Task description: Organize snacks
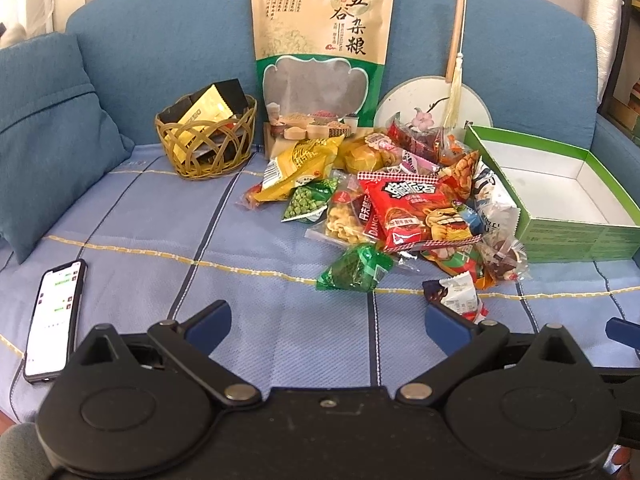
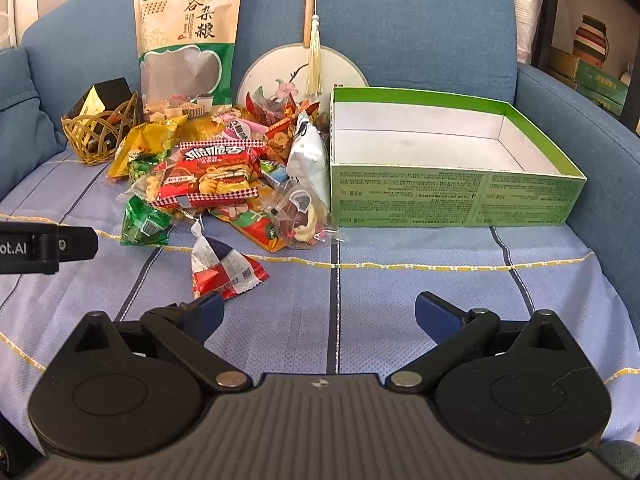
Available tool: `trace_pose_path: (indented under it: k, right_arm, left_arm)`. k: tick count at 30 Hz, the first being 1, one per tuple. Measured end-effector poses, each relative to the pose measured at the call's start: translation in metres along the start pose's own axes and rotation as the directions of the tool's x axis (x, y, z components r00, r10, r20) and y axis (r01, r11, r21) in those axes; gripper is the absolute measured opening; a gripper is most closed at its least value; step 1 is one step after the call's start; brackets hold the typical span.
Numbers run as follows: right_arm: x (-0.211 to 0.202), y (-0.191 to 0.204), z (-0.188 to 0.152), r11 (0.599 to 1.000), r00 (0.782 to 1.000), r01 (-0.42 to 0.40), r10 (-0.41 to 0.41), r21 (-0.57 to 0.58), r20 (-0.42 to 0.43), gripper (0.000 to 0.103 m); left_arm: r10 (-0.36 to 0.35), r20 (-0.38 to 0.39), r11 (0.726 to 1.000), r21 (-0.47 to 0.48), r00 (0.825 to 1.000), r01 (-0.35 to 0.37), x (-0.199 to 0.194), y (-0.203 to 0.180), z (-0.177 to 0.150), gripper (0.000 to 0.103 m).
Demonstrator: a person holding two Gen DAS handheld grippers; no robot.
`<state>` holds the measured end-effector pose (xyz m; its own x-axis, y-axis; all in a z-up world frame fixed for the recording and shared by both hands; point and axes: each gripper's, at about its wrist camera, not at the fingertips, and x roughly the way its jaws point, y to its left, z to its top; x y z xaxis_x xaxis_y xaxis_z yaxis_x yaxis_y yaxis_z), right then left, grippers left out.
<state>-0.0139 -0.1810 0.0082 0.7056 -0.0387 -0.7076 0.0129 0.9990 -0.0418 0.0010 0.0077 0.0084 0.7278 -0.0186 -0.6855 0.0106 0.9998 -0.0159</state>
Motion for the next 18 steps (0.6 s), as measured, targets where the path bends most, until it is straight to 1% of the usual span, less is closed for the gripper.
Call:
trace_pose_path:
  k: [8, 18]
  right_arm:
    - [-0.0043, 0.0027, -0.0010, 1.000, 1.000, -0.007, 0.007, -0.017, 0.018, 0.103]
    - [-0.0039, 0.0021, -0.0004, 1.000, 1.000, -0.016, 0.016, 0.004, 0.021, 0.103]
  left_arm:
    - [-0.002, 0.004, 1.000, 0.003, 1.000, 0.002, -0.0022, 0.0002, 0.0009, 0.103]
    - [0.000, -0.003, 1.000, -0.010, 1.000, 0.000, 0.0005, 0.0015, 0.0006, 0.103]
